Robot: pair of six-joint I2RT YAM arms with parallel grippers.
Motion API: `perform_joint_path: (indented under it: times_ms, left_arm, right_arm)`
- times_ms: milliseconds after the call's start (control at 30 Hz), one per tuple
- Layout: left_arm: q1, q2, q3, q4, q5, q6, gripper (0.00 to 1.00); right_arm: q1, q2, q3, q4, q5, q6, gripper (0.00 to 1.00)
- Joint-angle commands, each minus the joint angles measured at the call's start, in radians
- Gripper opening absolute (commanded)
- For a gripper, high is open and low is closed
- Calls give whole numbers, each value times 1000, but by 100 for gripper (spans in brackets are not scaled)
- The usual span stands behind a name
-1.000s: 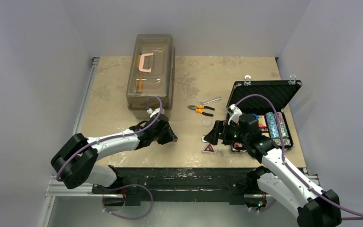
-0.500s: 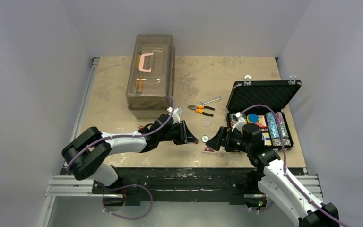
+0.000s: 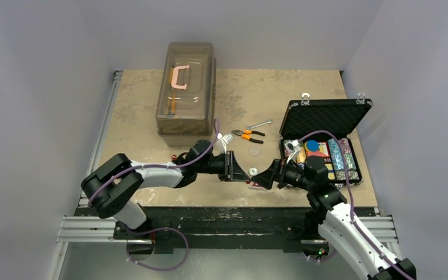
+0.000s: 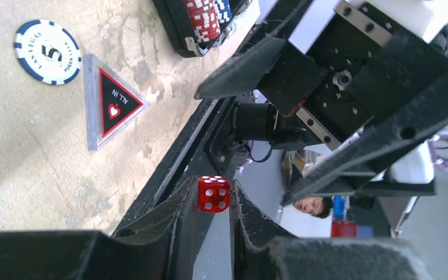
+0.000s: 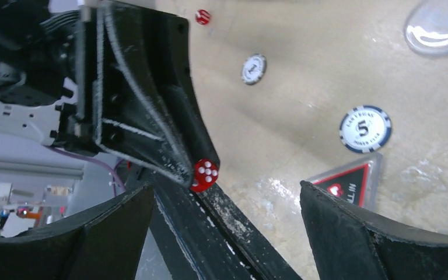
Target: Pack up texas hold em set
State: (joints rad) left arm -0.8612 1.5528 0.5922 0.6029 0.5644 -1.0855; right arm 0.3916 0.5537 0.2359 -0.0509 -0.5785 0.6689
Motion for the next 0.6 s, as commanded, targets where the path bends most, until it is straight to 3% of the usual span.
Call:
perform_joint_path:
  times_ms: [0,167,300,433,567]
  left_arm:
    - [37,-59,-5,-37,10,-117,0]
    - [88,-120,-77,-28,-25,-261,0]
    - [120,-245,-103,-284,-137,-295,0]
    - [190,-372,-111,-490,-158,-333,0]
    - [229,-524,-214,-443,-172,-493,0]
  right_arm:
    - [-1,-61,-15,127,-126,-49,98]
    - [2,67,-30,342,-231,0,99]
    - [33,265,59,329,-236,-97,99]
    - [84,336,118,346,-157,-127,99]
    - [95,341,123,373,-108,-111,95]
